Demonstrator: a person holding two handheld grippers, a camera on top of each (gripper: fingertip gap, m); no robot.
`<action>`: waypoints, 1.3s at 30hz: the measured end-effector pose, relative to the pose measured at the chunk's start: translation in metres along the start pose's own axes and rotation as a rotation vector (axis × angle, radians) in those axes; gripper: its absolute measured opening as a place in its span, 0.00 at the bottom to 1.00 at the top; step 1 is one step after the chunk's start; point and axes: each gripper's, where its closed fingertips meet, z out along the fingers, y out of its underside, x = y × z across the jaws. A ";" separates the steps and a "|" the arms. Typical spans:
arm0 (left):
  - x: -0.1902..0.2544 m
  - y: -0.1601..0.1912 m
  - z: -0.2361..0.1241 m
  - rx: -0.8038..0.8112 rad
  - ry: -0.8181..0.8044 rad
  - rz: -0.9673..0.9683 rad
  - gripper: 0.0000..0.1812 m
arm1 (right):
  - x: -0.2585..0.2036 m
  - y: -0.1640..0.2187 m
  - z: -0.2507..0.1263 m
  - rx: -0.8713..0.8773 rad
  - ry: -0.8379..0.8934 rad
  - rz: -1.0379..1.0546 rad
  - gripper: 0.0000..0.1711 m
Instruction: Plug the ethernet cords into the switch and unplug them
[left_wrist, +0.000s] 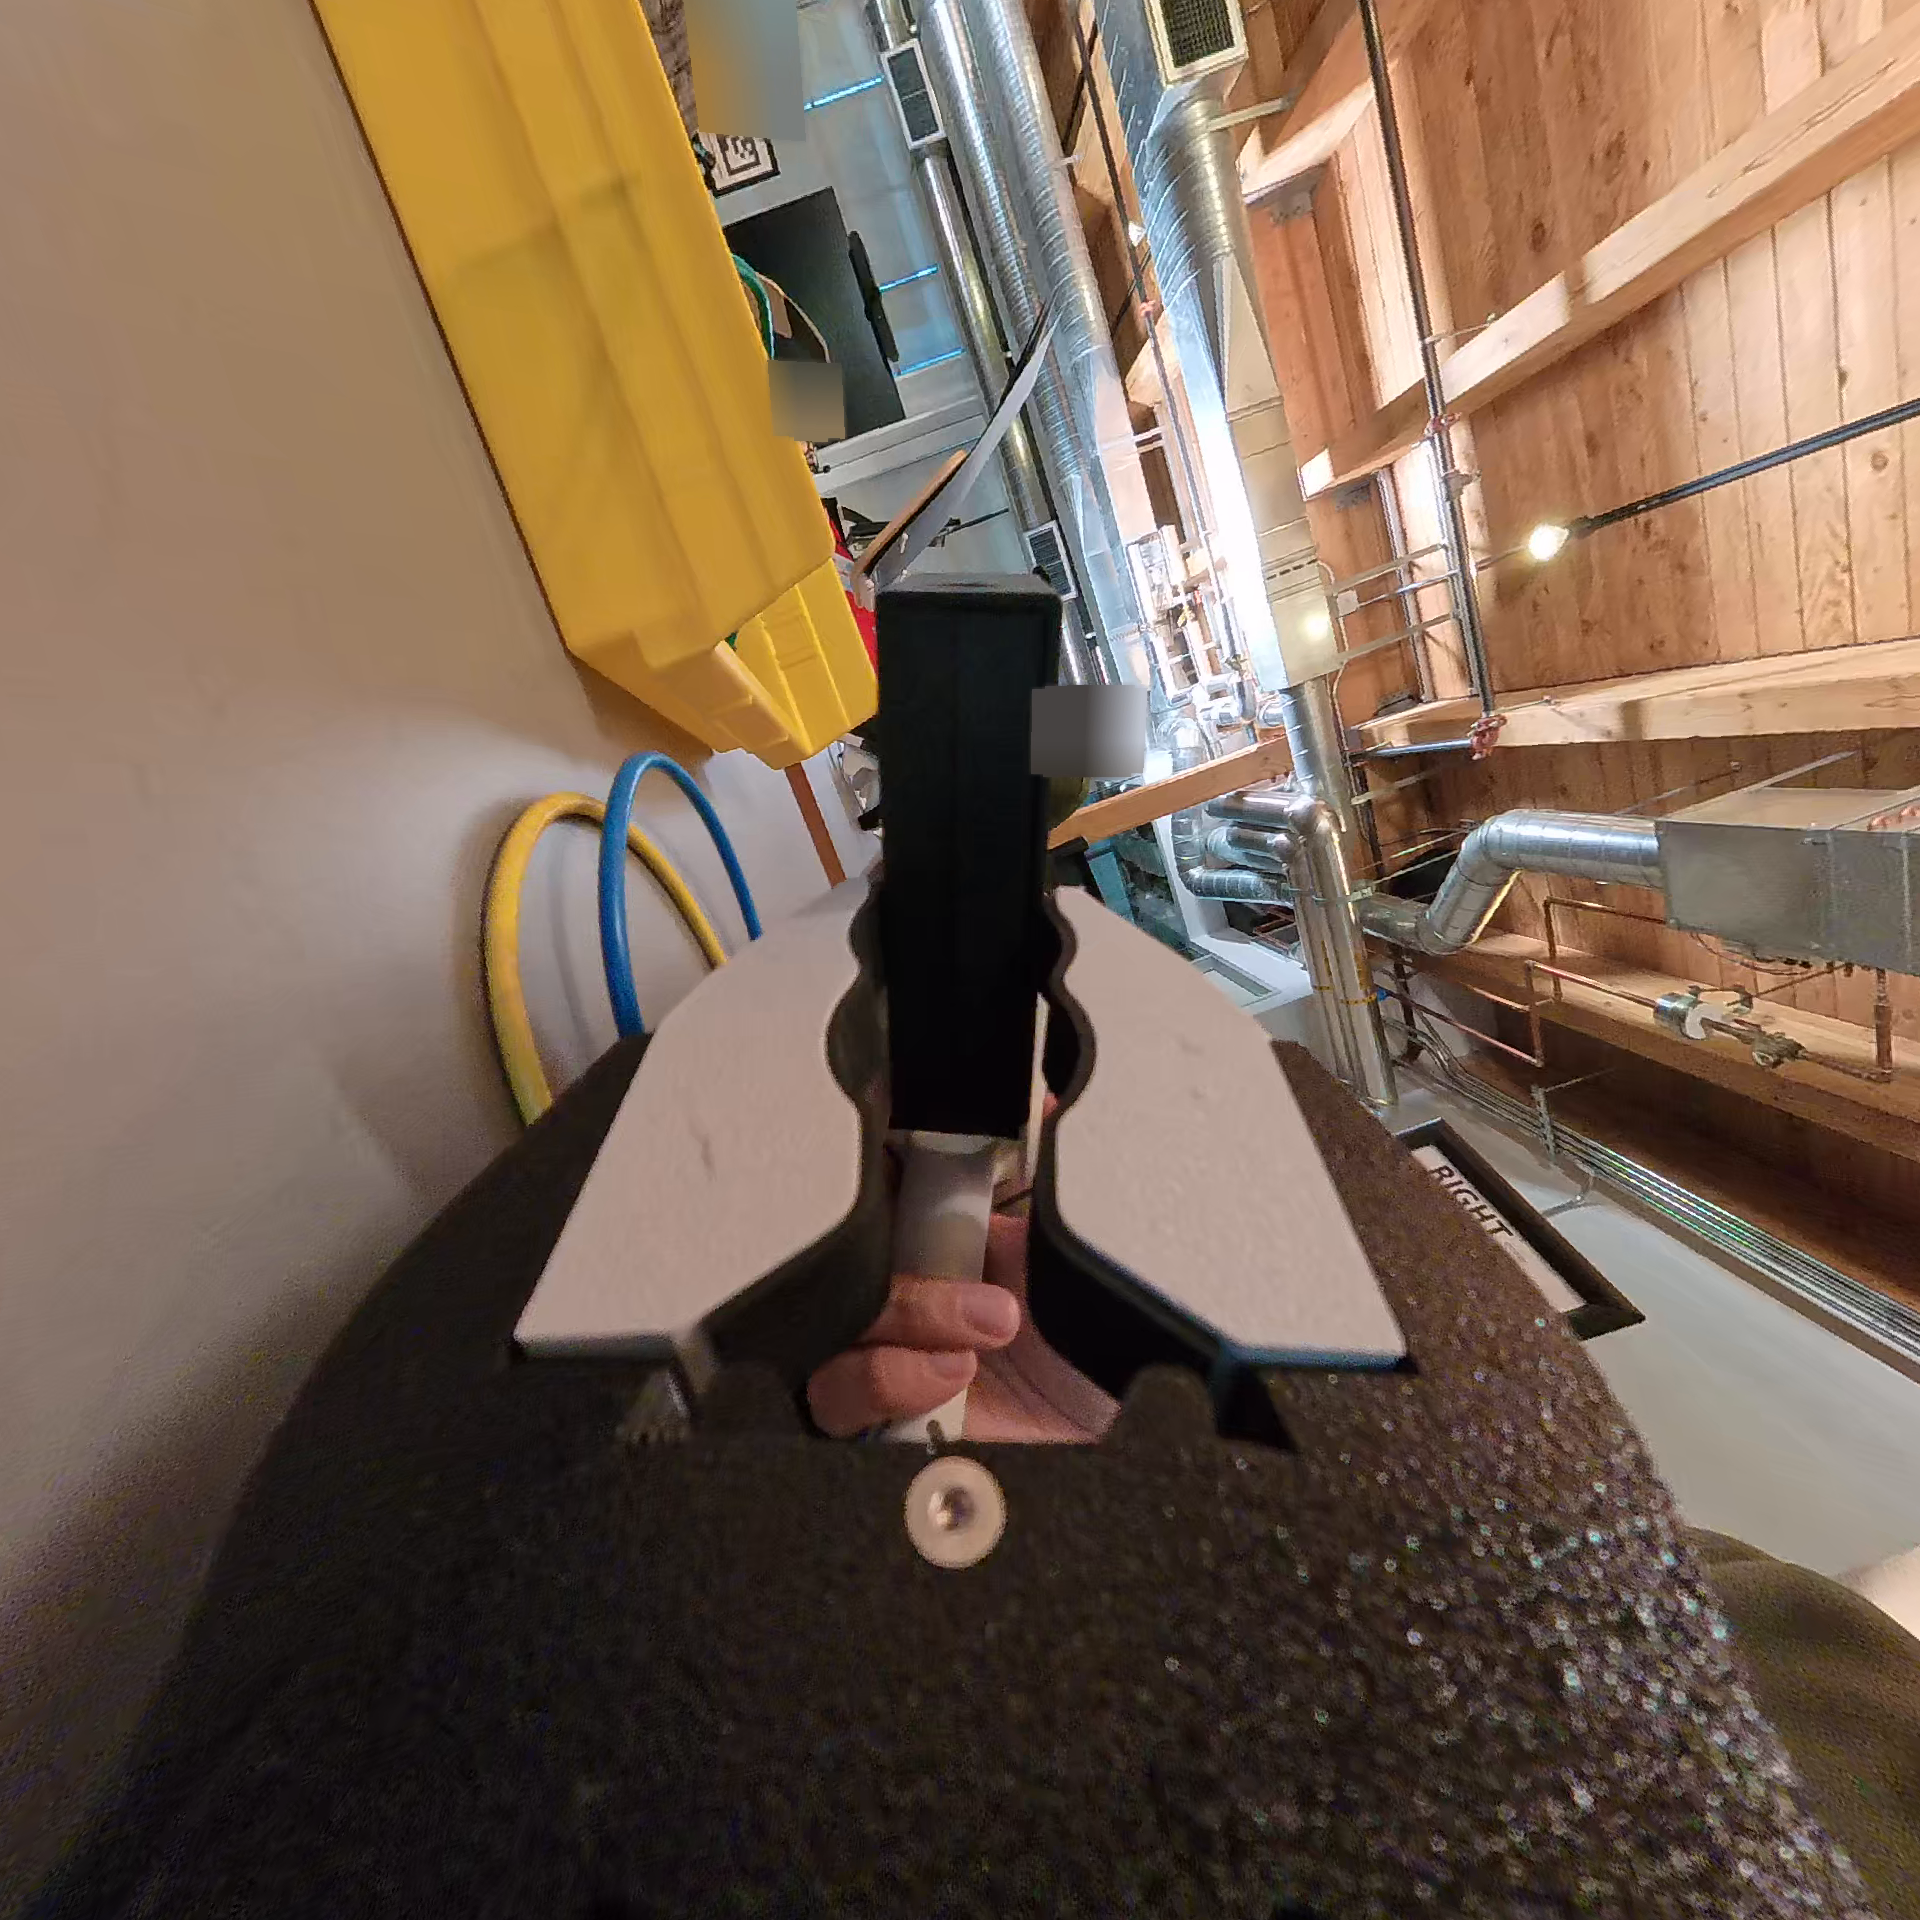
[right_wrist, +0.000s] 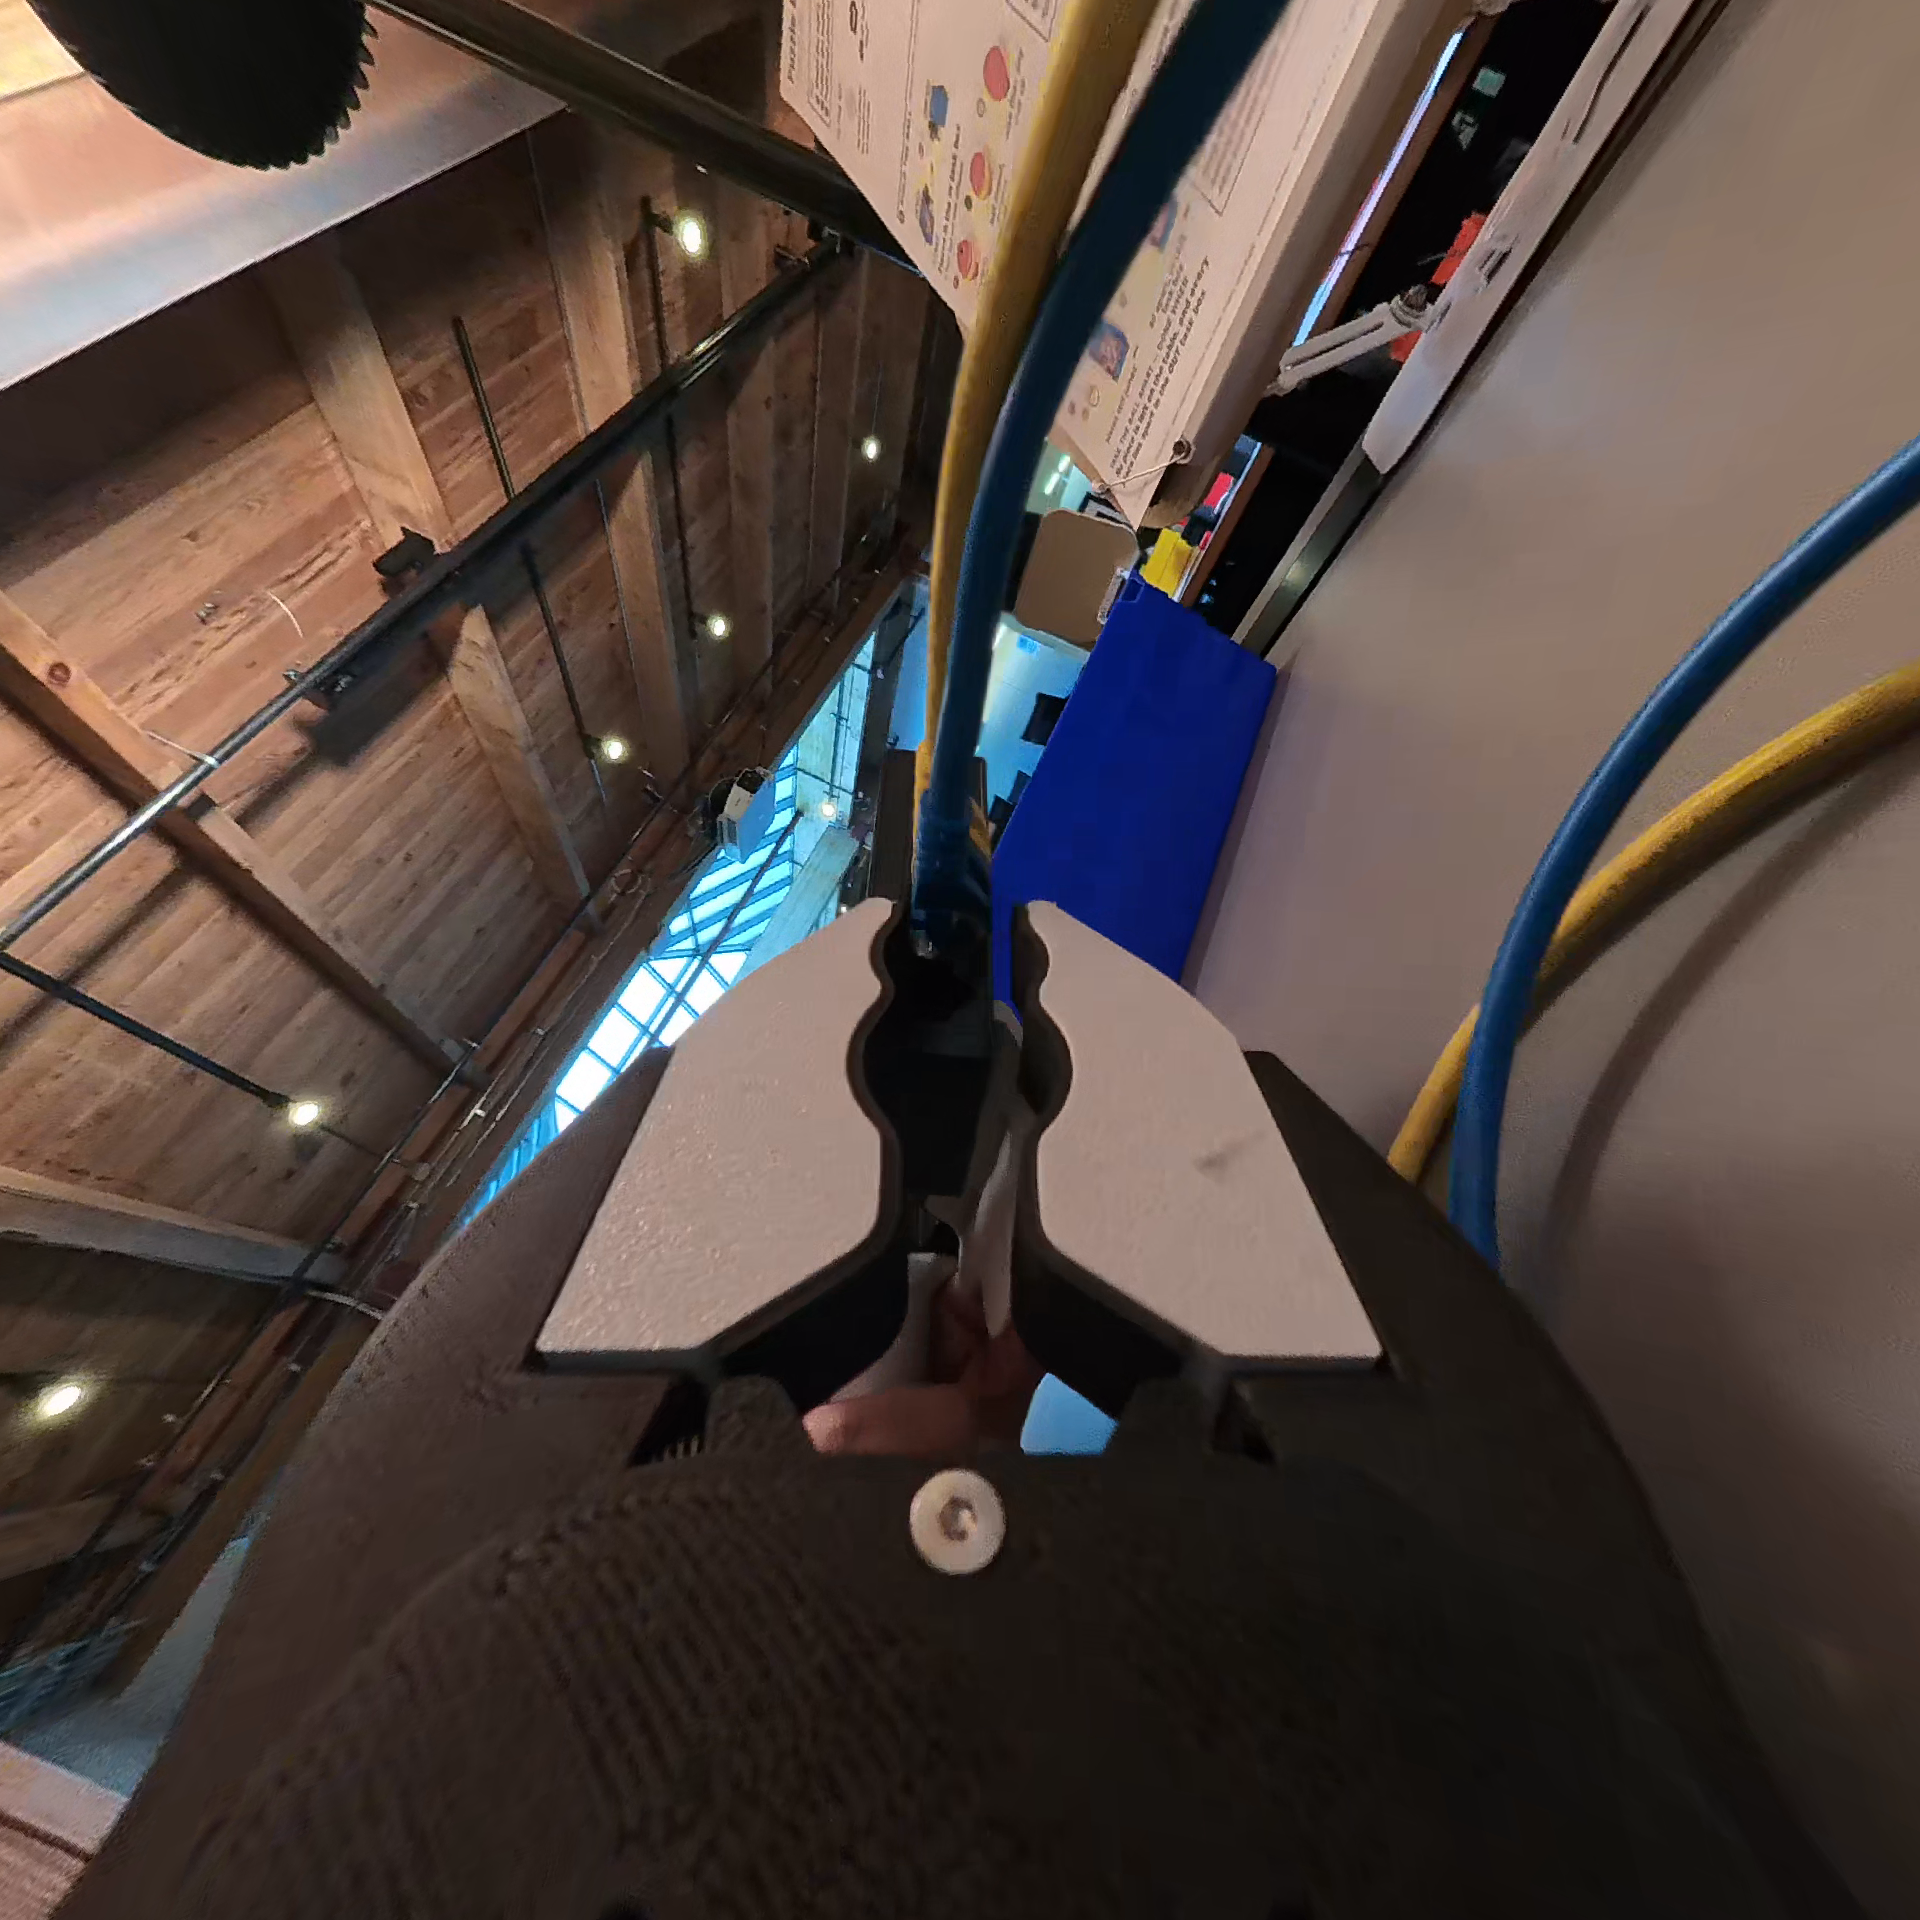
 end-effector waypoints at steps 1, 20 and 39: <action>0.001 0.000 0.000 -0.001 0.003 0.001 0.15 | -0.001 -0.001 0.000 0.008 -0.008 0.007 0.11; -0.004 -0.001 0.003 0.042 -0.020 -0.013 0.15 | 0.004 -0.001 -0.002 0.039 -0.015 0.102 0.09; -0.006 0.000 0.003 0.029 -0.066 0.083 0.15 | 0.006 -0.001 0.002 0.004 -0.005 0.113 0.08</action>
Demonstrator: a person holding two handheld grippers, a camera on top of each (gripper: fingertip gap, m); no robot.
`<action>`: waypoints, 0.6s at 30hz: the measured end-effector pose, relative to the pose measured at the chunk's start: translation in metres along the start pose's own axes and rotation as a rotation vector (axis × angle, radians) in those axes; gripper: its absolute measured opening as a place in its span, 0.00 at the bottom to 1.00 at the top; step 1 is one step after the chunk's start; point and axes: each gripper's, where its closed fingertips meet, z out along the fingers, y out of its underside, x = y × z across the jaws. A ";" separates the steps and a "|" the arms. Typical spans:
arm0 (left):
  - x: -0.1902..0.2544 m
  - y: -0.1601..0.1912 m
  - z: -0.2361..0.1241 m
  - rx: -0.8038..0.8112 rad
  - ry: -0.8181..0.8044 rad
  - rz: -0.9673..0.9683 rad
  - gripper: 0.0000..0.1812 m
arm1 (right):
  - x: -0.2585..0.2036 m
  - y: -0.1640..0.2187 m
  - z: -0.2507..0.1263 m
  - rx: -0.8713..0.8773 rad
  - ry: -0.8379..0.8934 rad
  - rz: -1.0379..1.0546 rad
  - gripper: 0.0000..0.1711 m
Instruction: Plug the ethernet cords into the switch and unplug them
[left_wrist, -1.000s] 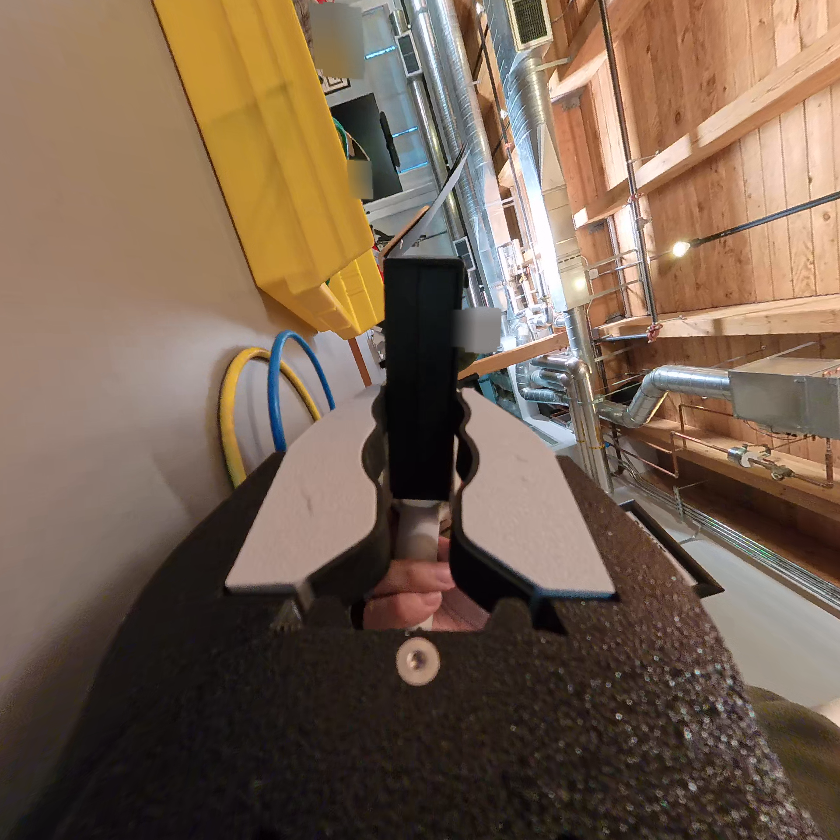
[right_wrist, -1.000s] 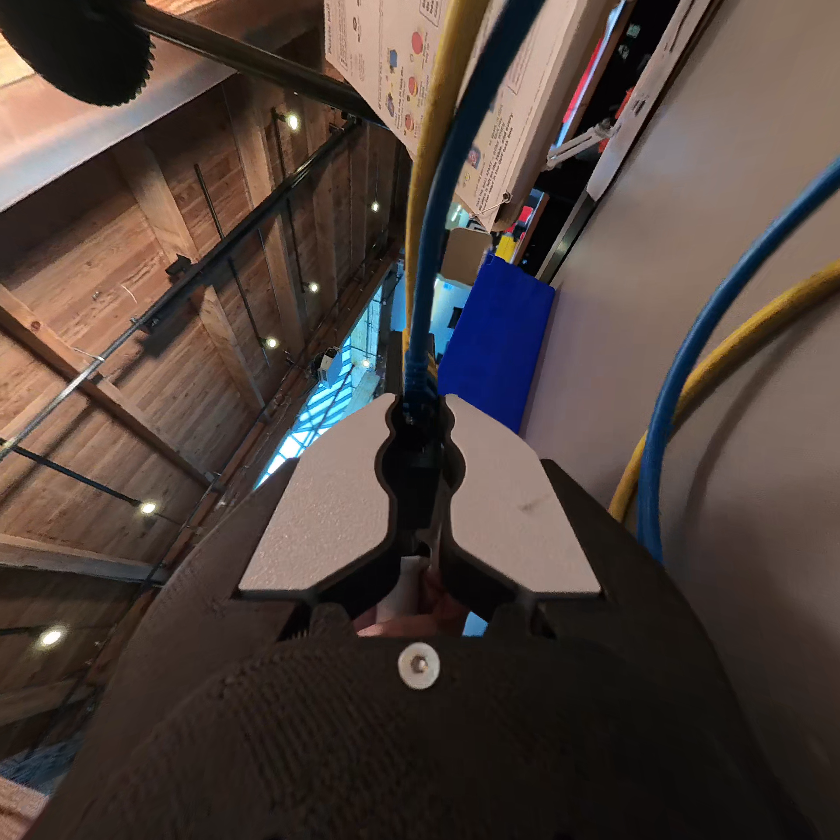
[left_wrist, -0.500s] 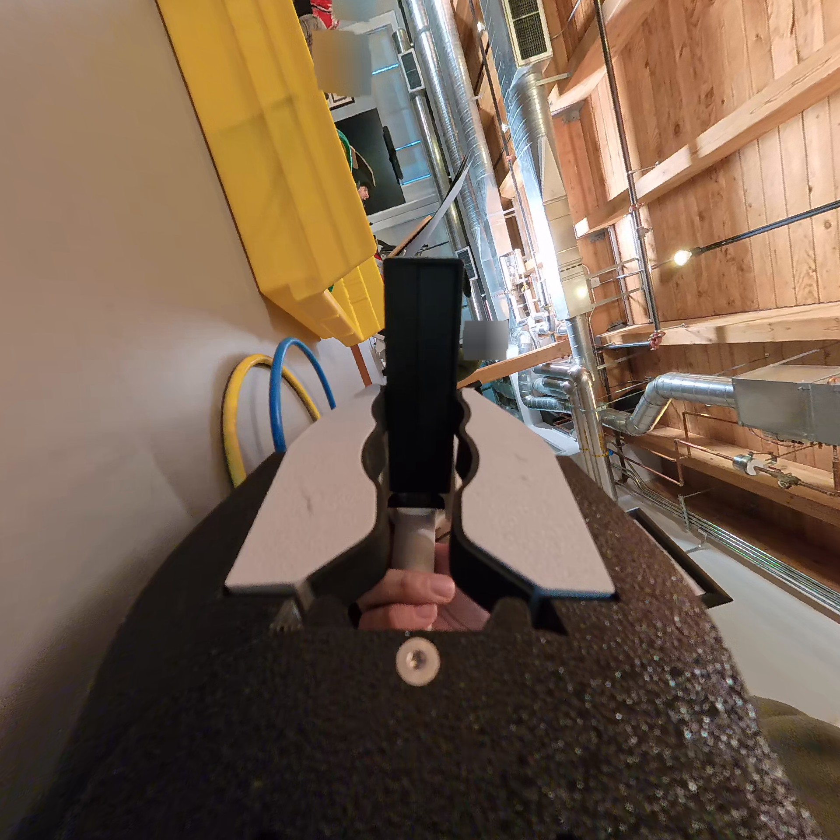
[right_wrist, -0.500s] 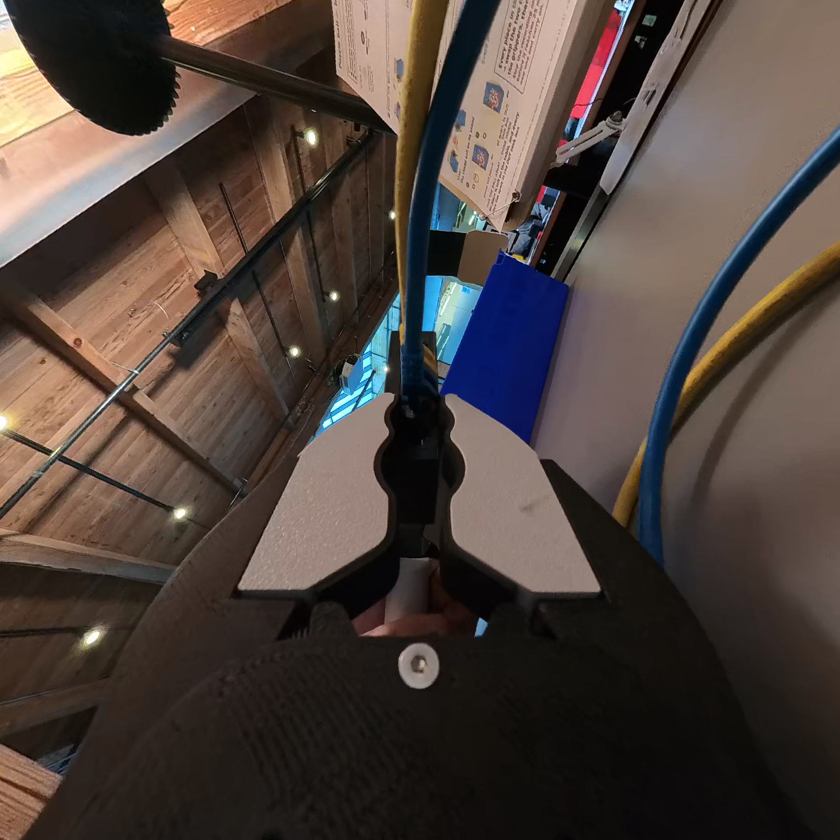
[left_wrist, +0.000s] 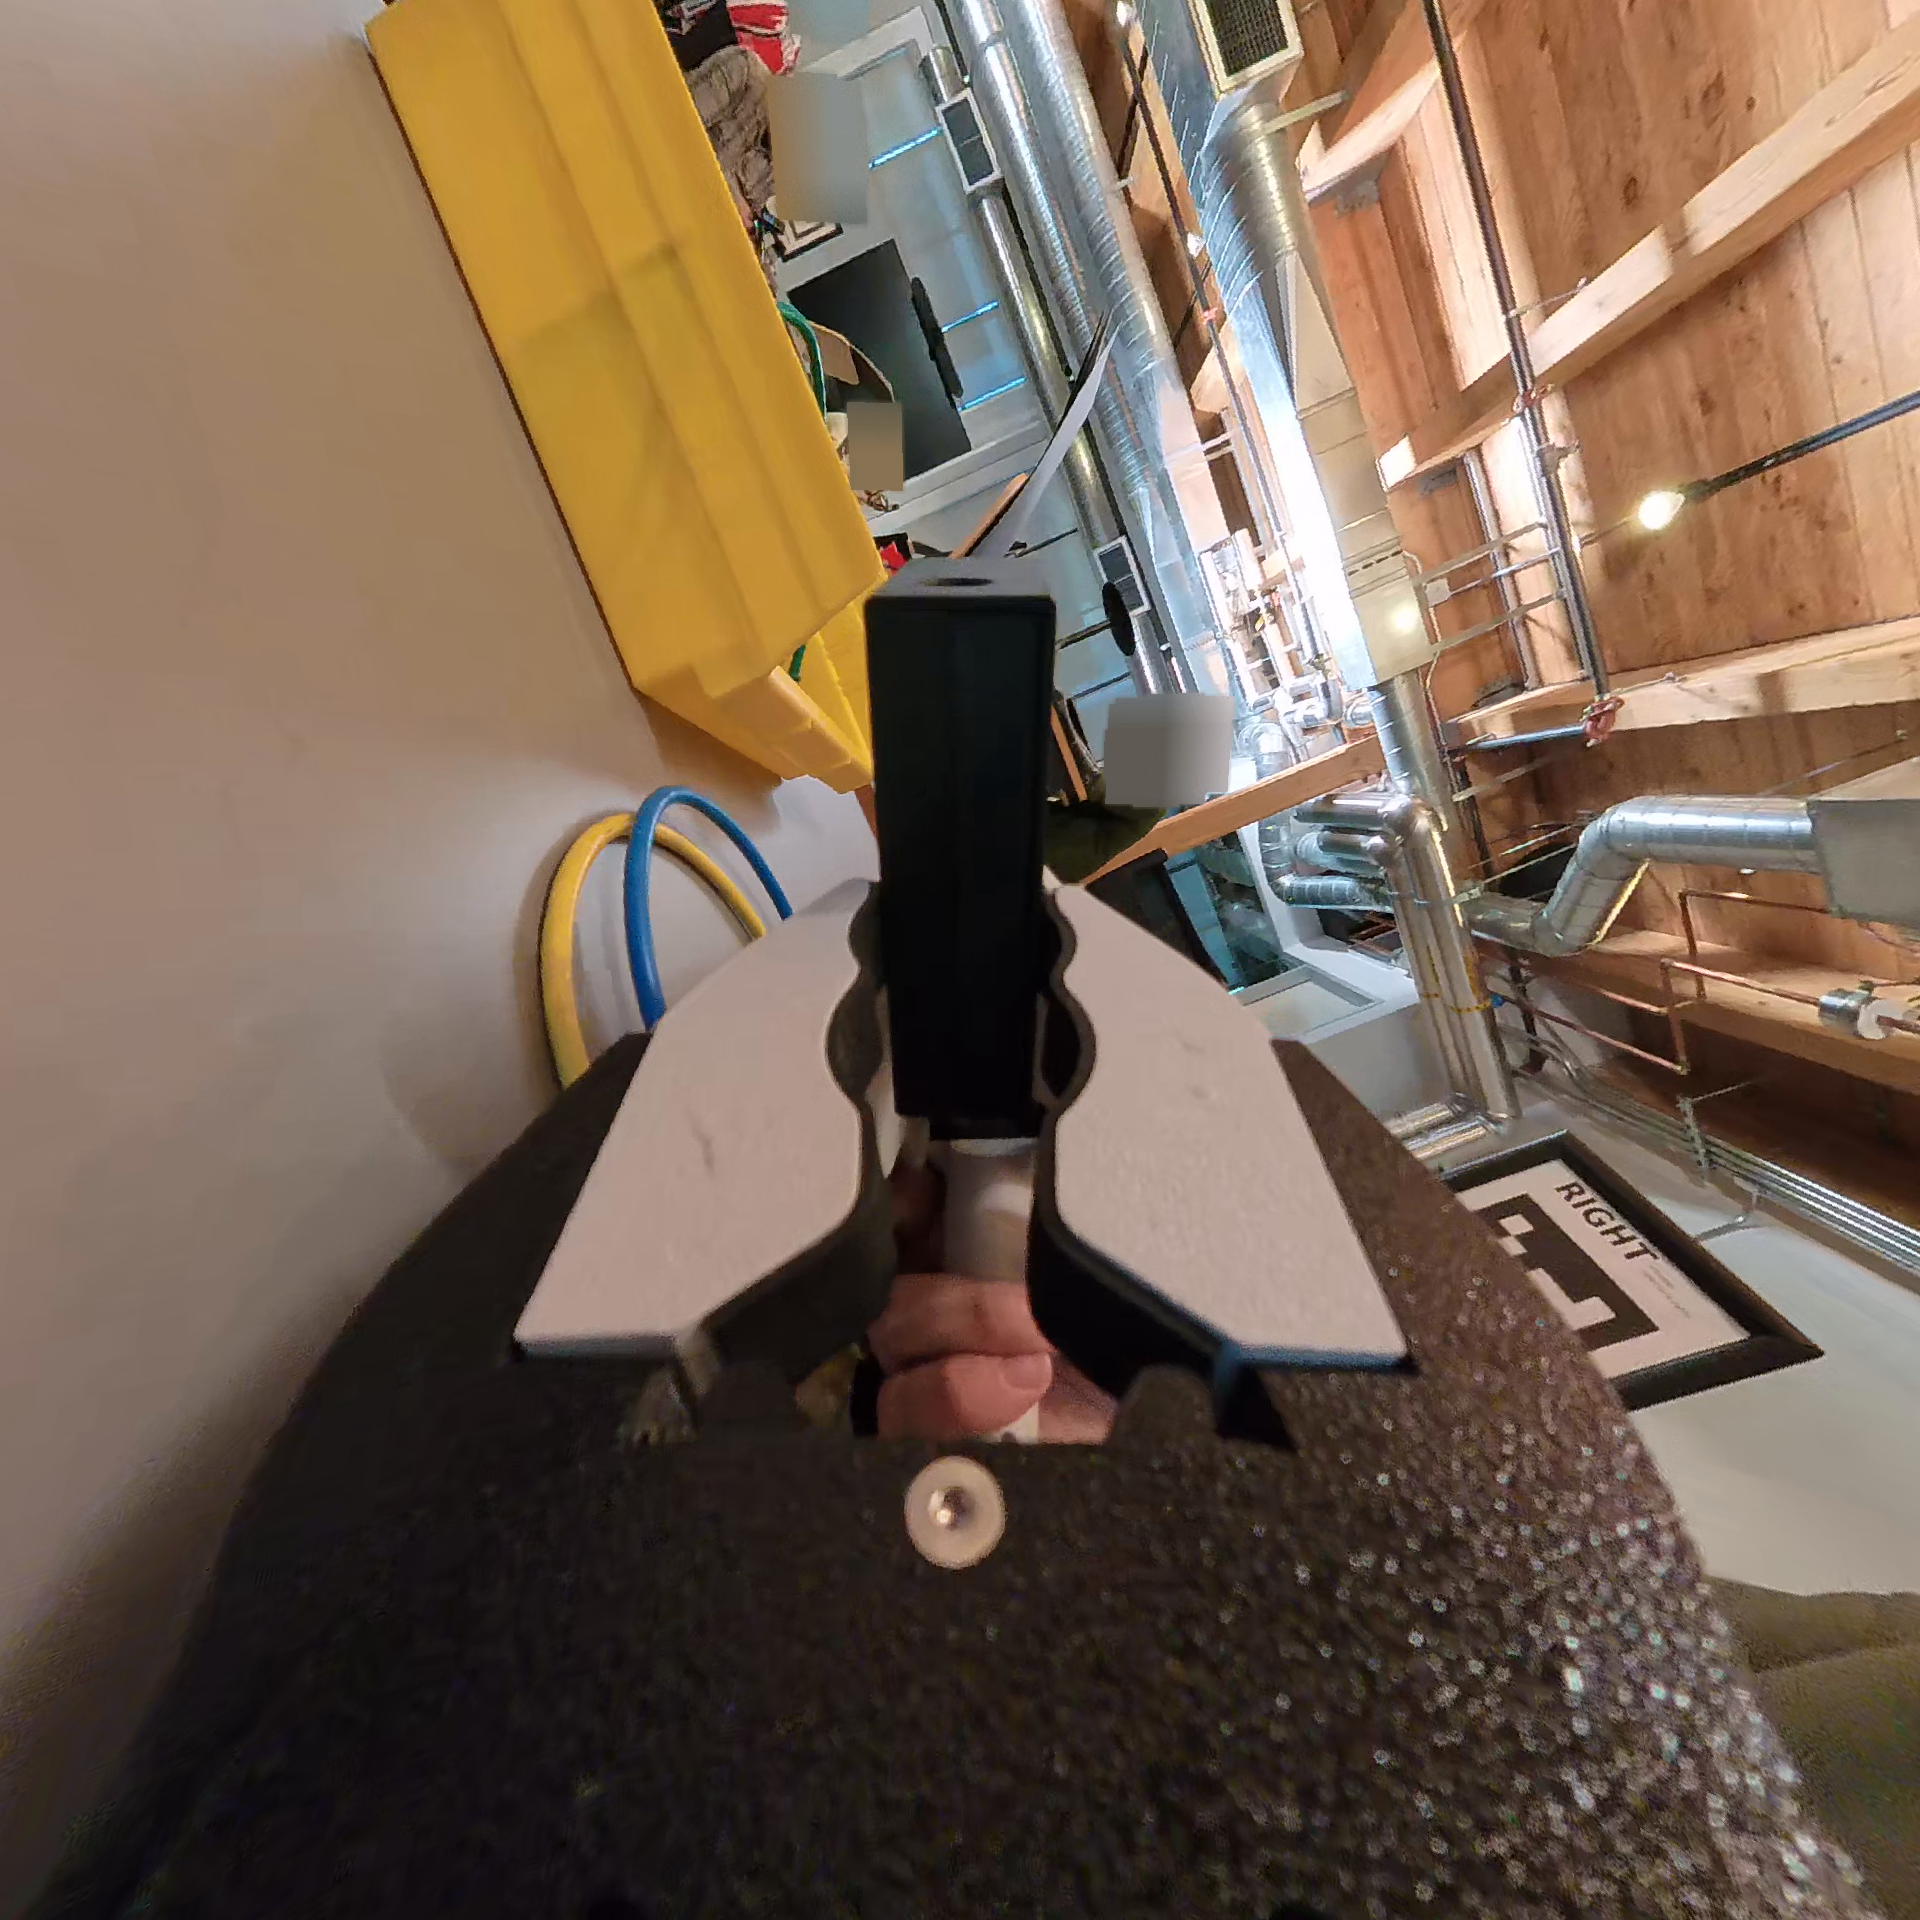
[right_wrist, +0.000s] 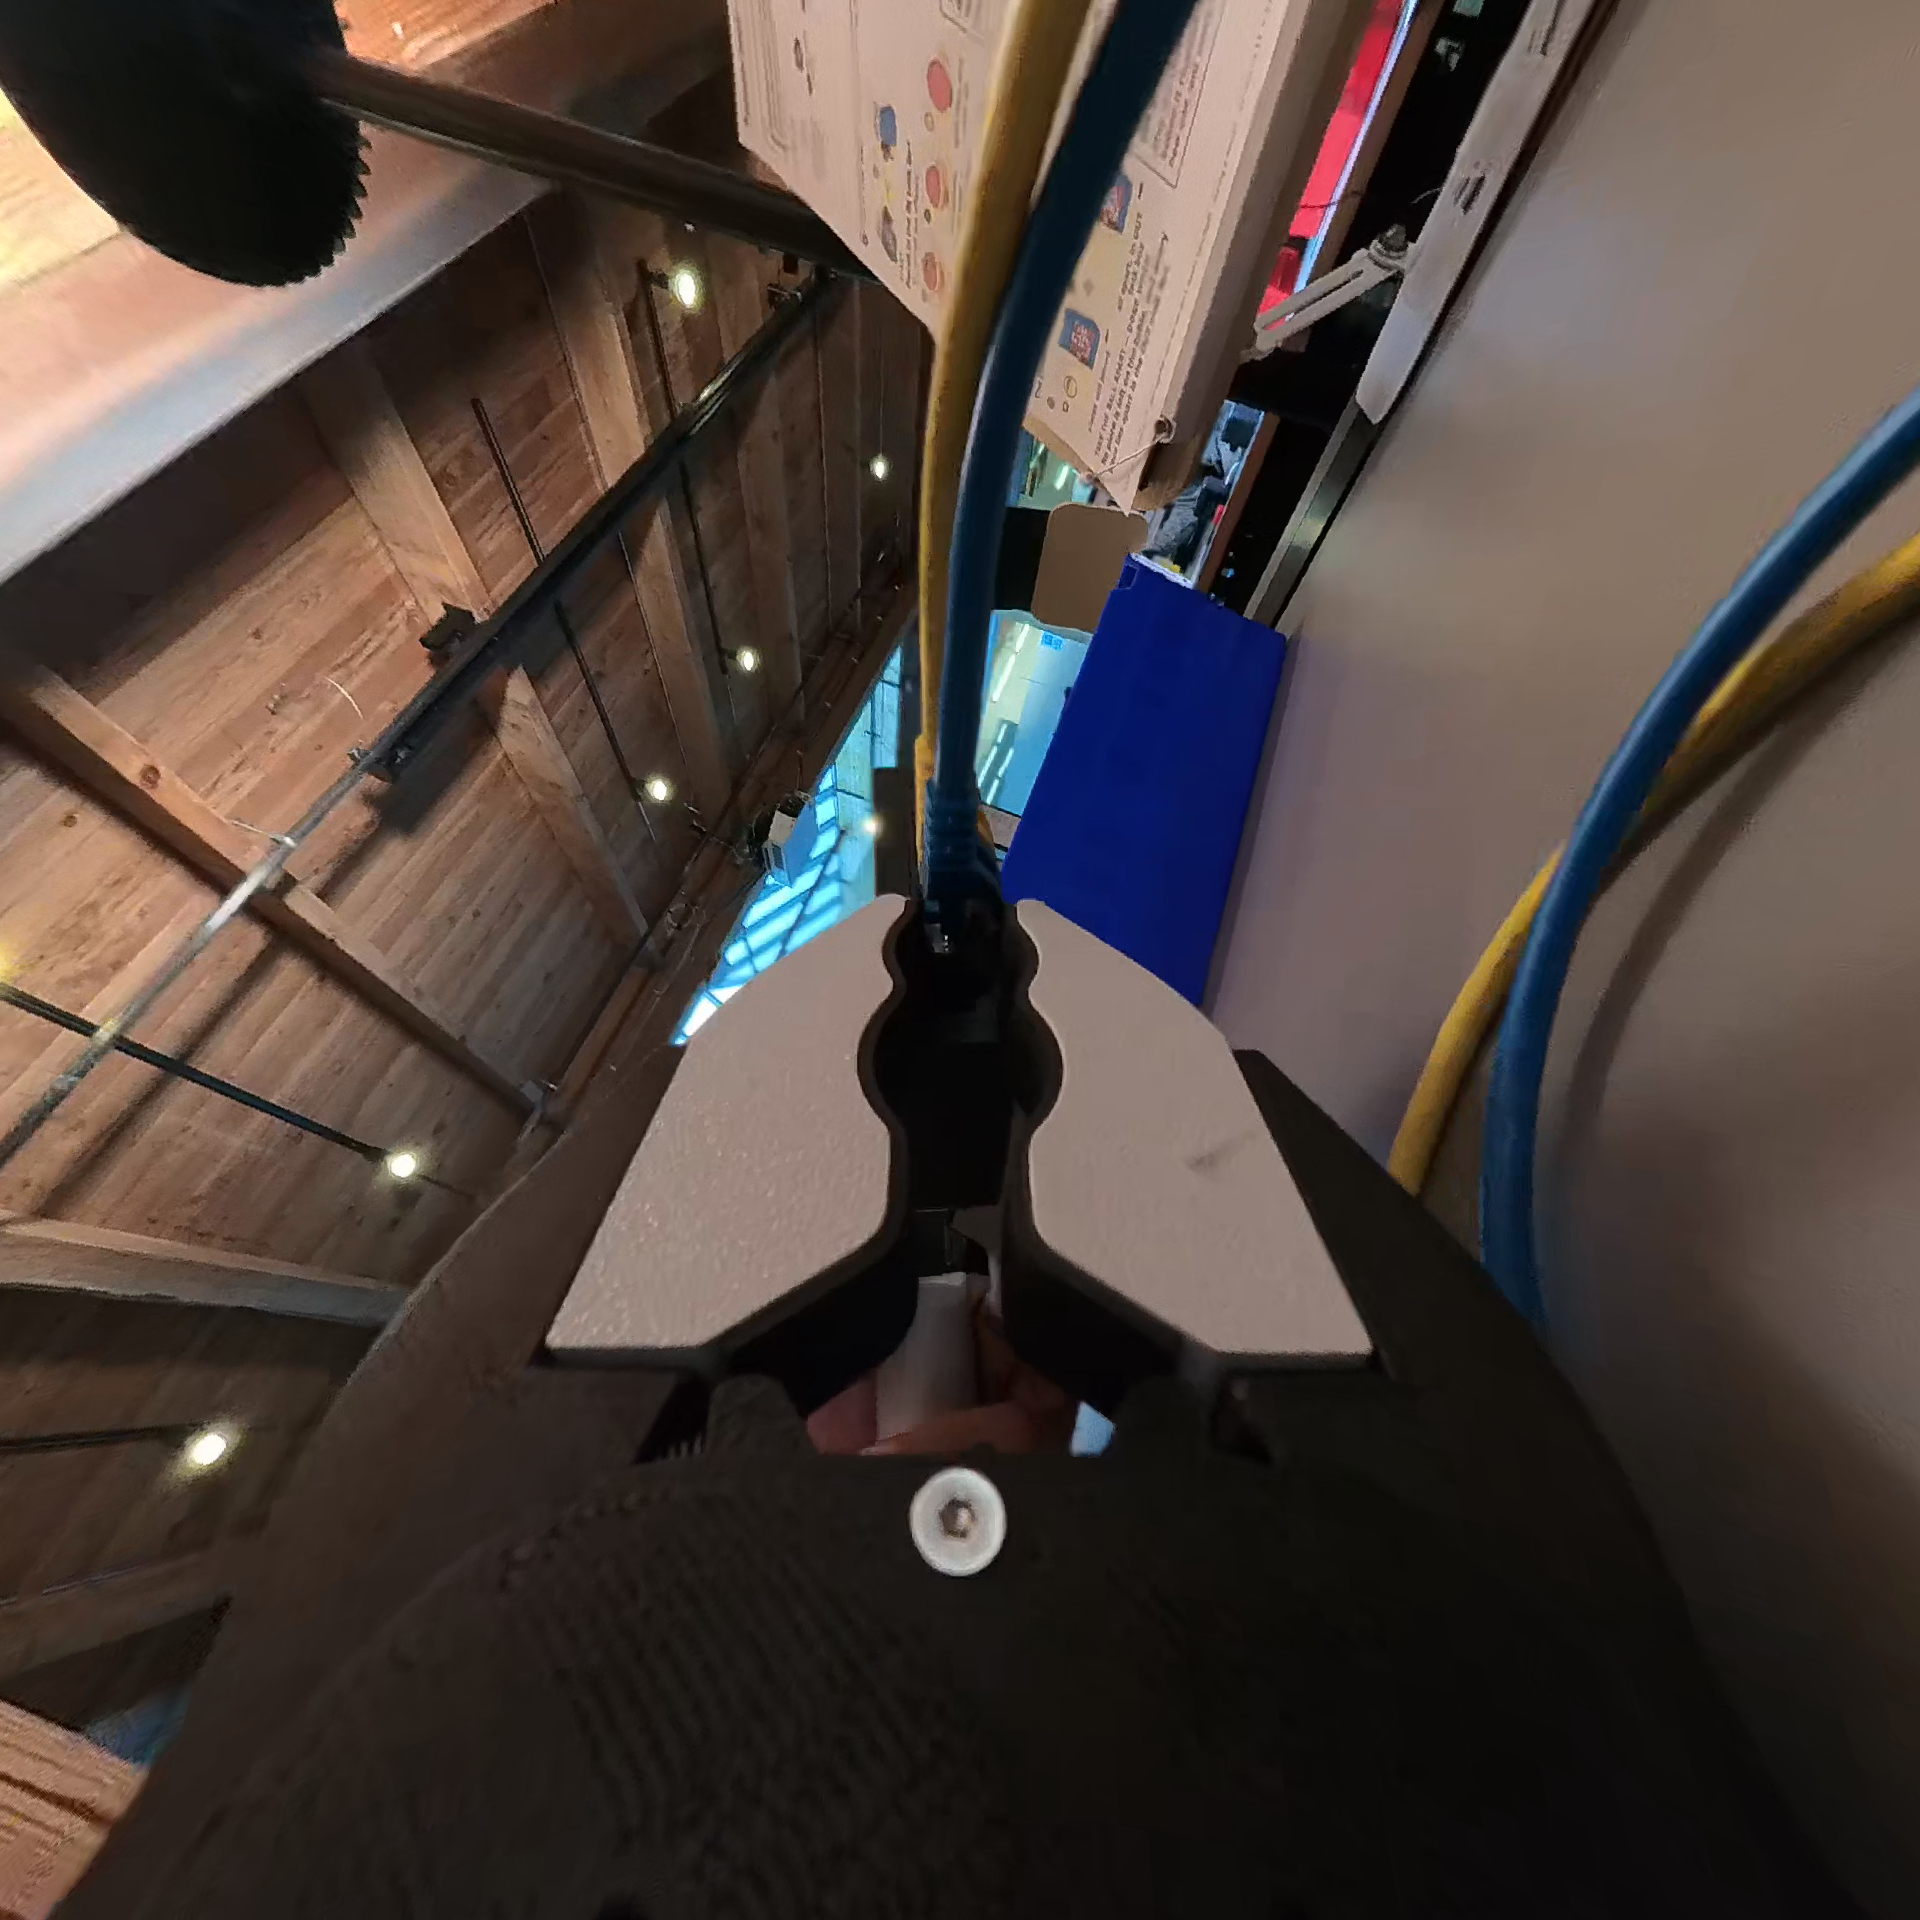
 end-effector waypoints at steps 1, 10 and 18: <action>0.000 0.001 0.000 -0.003 -0.001 0.005 0.15 | 0.000 0.000 0.000 -0.015 0.002 -0.029 0.08; -0.003 0.002 0.002 0.006 0.006 0.042 0.15 | 0.001 -0.001 0.000 -0.100 -0.022 -0.117 0.07; -0.004 0.000 0.003 0.058 0.056 -0.004 0.15 | 0.000 -0.003 0.001 -0.145 -0.005 -0.171 0.07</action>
